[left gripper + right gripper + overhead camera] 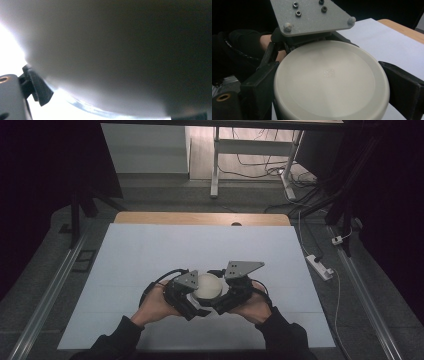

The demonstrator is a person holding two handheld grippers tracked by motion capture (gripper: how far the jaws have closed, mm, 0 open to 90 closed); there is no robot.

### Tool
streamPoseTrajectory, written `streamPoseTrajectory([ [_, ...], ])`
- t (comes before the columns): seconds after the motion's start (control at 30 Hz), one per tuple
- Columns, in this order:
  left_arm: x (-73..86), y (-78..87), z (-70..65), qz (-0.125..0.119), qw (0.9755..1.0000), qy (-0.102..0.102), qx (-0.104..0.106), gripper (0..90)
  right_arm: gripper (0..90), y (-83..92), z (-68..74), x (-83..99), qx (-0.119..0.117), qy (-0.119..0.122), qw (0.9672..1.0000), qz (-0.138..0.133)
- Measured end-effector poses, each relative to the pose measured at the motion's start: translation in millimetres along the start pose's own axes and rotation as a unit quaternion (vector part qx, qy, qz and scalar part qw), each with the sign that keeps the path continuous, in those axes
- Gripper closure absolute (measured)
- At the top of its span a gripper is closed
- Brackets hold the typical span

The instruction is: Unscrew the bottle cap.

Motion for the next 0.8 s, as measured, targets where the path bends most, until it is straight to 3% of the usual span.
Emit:
streamPoseTrajectory([
  [0.8,5.7,2.1,6.0,0.005,0.9999,0.004,-0.016,7.5,7.7,11.5,-2.0,-7.8,0.011,0.002,0.9997,-0.02],
])
Point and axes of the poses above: each handheld gripper's, and its own axes: y roughly backward along the jaws, x roughly out of its underside, z roughly to its left, the point moved 8 cm from there along -y, roughly forward along the jaws, and after that the axes turned 9 degrees about -y, right-handed, at the moved point
